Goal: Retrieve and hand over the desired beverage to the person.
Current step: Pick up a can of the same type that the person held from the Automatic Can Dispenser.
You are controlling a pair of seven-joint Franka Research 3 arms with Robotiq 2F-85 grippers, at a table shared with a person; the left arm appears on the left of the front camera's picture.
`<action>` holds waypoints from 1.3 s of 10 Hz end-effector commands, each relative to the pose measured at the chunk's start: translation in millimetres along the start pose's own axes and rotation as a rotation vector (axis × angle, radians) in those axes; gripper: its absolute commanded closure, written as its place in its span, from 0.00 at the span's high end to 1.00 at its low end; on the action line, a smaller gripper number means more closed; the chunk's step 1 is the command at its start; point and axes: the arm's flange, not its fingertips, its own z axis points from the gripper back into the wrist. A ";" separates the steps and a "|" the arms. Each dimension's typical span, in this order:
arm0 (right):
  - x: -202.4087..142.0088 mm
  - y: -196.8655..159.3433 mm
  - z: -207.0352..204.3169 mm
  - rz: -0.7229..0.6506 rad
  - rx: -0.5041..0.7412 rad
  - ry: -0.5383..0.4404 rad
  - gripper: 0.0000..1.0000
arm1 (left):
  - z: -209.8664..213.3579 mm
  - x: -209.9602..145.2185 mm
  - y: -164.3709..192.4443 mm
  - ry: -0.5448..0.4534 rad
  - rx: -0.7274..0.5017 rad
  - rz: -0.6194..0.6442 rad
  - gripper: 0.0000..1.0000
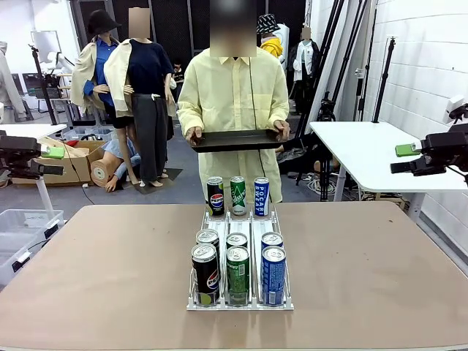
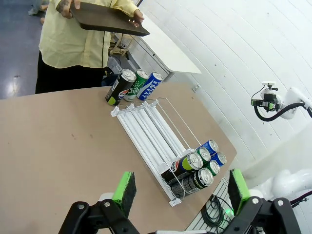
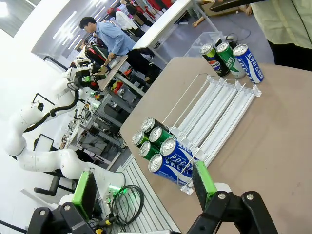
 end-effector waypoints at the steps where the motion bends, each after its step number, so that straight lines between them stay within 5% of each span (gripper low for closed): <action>1: 0.8 0.3 -0.1 -0.006 0.009 -0.010 1.00 | 2.4 -0.3 -0.7 -0.004 -0.011 0.011 1.00; 13: 0.8 0.3 -0.1 -0.006 0.009 -0.010 1.00 | 2.4 -0.3 -0.7 -0.004 -0.011 0.011 1.00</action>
